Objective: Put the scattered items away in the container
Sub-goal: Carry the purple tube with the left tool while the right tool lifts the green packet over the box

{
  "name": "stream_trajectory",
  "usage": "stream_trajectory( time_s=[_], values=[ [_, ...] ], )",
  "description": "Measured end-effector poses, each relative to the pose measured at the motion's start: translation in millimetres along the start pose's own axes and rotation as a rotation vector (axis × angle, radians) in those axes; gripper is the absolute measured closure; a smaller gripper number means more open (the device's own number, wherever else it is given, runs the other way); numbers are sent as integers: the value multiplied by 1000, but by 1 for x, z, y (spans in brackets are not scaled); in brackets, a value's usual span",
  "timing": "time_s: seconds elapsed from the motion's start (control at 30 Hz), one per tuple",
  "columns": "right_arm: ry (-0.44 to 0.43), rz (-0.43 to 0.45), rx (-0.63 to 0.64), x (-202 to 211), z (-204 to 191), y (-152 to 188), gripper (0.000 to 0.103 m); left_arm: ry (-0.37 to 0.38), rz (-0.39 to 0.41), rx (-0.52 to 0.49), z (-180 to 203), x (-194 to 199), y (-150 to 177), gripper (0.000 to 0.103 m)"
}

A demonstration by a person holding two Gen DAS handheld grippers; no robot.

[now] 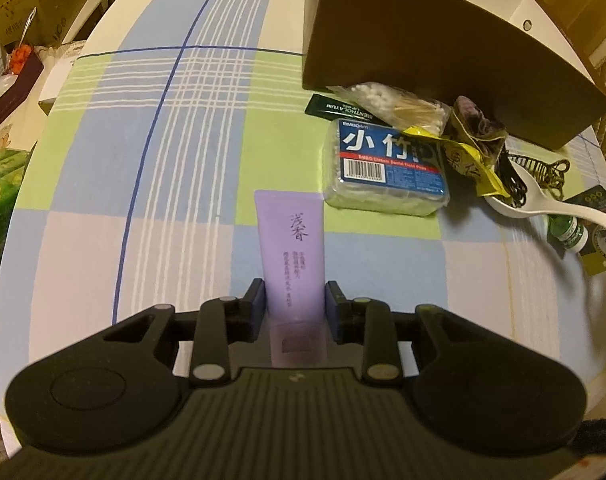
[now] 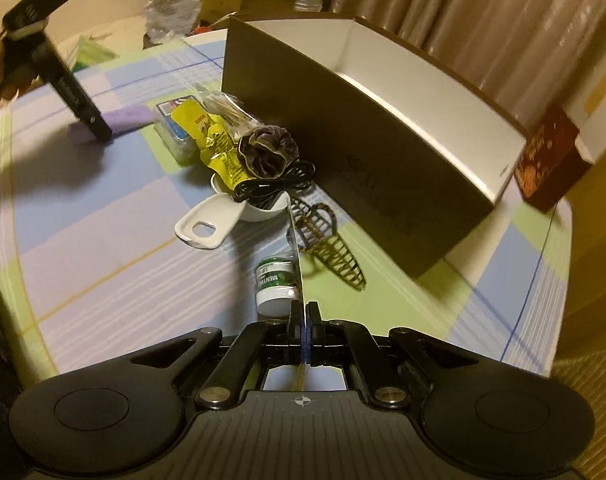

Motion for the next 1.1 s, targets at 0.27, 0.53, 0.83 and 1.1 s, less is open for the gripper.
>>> stream_trajectory(
  time_s=[0.27,0.53,0.83,1.1],
  values=[
    [-17,1,-194,9,20,-7,103,42,30,34,-3,19,-3,77],
    [-22,20,-271,18,26,-12,103,77,52,58,-2,37,-5,77],
    [1,43,-289,31,31,-20,103,116,120,25,13,61,-22,77],
    [16,77,-303,46,36,-34,103,186,182,2,29,84,-43,77]
  ],
)
Point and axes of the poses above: each gripper's, at about its wrist camera, not at the fingertips, and x roughly against the way its jaws point, z to its right, y to its underside, the point moved 1 cm from there along -x, roughly the way its jaws point, and after that the axes turned 12 degrees about z, right-handed, at the moved point
